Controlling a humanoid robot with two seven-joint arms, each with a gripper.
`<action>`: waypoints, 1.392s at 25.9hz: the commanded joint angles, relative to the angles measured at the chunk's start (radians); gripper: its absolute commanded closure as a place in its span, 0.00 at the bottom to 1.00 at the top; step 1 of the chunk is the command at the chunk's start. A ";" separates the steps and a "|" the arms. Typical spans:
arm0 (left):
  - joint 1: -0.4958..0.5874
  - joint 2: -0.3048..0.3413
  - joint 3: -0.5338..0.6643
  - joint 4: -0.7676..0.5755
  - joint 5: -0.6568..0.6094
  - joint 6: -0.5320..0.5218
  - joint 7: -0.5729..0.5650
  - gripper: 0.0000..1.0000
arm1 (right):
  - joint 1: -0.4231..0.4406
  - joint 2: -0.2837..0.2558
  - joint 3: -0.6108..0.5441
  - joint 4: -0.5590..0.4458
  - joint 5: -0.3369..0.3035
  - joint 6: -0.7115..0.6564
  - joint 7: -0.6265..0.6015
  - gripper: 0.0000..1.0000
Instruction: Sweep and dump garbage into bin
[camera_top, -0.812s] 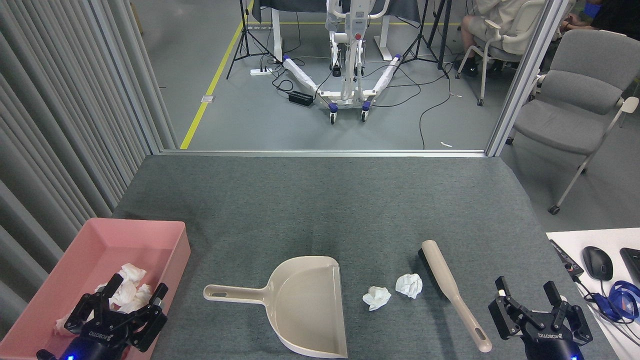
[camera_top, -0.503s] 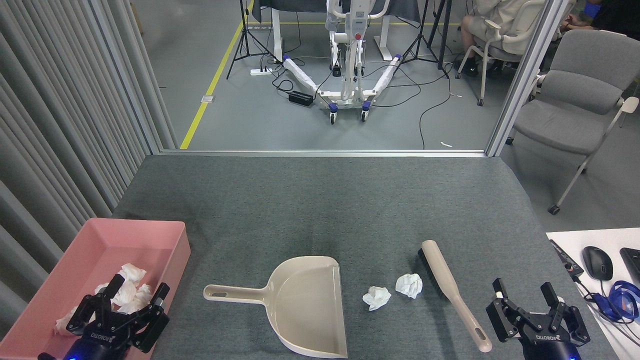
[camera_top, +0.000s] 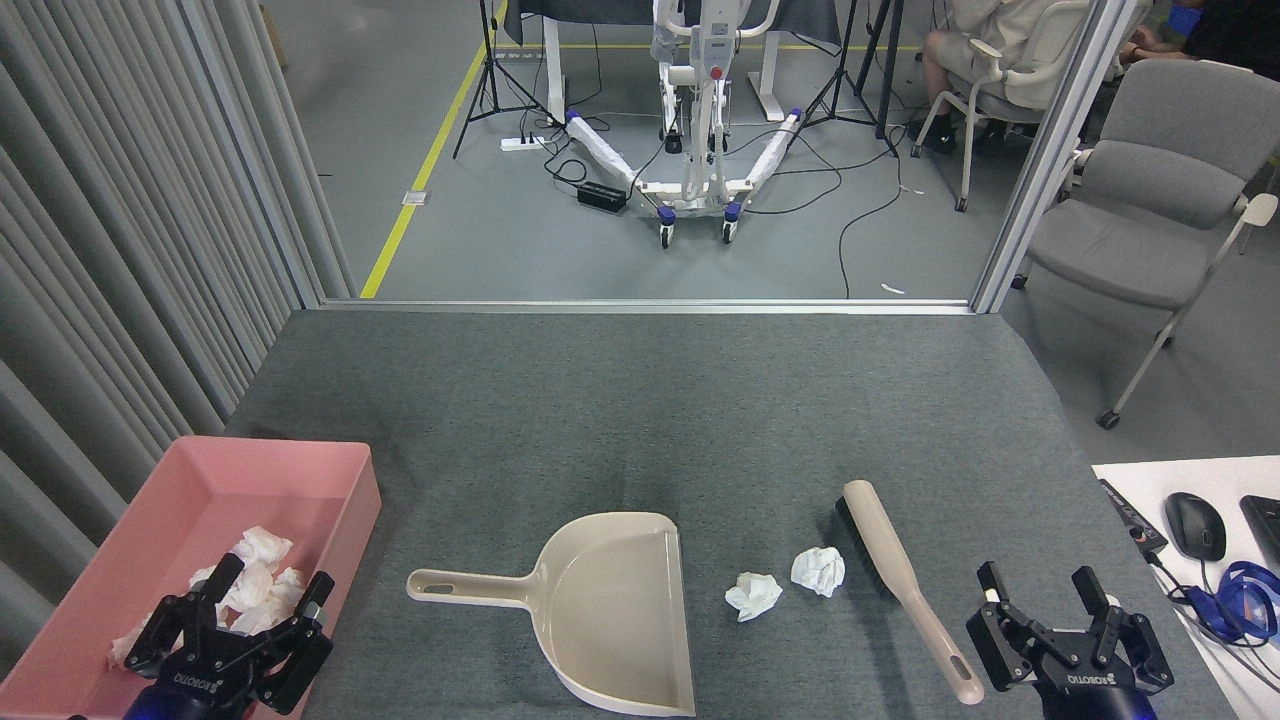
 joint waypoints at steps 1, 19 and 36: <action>-0.001 0.003 0.006 0.002 0.002 -0.012 0.001 0.01 | 0.000 0.002 0.000 -0.003 -0.004 0.007 -0.003 0.02; 0.003 0.005 0.006 0.004 0.008 -0.042 0.002 0.01 | -0.008 0.006 0.000 -0.009 -0.007 0.039 -0.014 0.02; -0.012 0.006 0.006 0.002 0.014 -0.041 0.002 0.01 | -0.017 0.049 0.000 -0.009 0.003 0.047 -0.008 0.02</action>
